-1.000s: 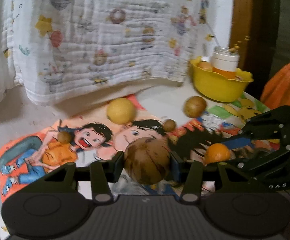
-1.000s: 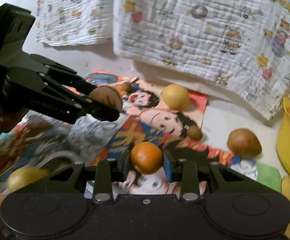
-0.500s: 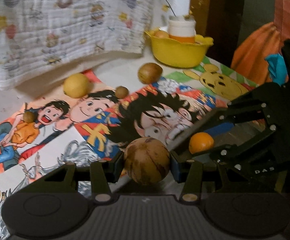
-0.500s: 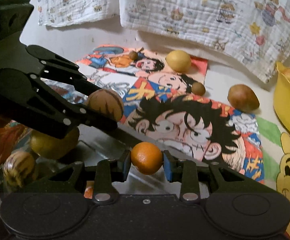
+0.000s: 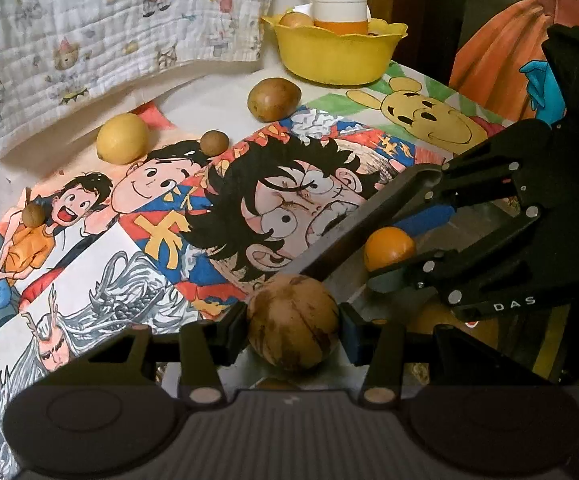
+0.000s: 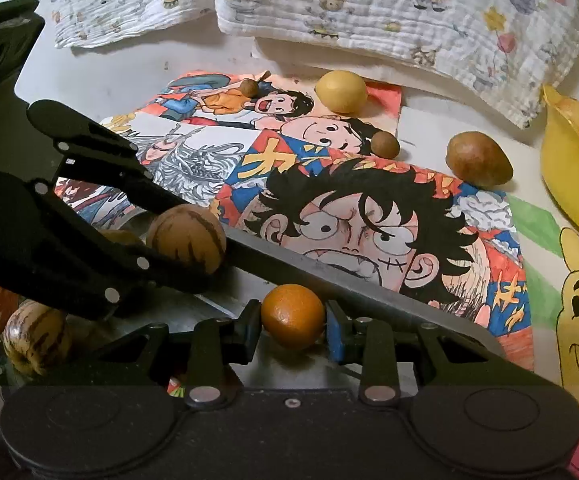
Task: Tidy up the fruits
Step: 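Carry walnut and orange over the metal tray and open both tools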
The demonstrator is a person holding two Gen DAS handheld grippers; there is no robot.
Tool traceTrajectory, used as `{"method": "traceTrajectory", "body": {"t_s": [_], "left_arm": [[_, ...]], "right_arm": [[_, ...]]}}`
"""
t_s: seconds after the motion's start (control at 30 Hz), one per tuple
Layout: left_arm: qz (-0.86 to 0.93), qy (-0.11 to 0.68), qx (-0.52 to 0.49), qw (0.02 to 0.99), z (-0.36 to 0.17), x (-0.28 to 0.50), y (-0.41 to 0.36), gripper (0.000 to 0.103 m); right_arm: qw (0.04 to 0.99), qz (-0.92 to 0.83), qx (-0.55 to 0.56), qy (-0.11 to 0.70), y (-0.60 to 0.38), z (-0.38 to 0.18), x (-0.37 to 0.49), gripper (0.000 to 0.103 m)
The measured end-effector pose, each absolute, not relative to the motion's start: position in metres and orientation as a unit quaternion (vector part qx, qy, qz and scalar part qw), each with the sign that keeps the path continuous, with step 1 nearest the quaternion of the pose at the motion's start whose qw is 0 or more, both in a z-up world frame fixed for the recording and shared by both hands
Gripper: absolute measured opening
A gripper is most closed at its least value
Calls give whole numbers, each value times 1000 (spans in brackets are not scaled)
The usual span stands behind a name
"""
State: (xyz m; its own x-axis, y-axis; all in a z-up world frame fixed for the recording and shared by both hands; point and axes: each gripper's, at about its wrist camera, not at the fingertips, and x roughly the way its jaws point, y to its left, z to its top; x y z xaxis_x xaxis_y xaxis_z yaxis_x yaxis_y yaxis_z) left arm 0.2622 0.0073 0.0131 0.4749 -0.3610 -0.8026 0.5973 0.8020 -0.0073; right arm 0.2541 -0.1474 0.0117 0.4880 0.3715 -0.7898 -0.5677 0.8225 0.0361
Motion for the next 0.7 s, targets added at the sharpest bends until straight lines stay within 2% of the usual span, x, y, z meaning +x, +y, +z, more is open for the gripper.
{"method": "traceTrajectory", "body": {"t_s": [0.4, 0.53, 0.7], "left_arm": [[-271, 446, 147, 840, 9, 262, 3, 54], [-266, 433, 141, 849, 15, 260, 7, 65], [-259, 419, 120, 862, 26, 253, 17, 73]], "right_arm": [[853, 273, -107, 431, -151, 11, 255, 40], [857, 269, -101, 427, -156, 14, 251, 45], [867, 266, -84, 414, -166, 24, 242, 56]]}}
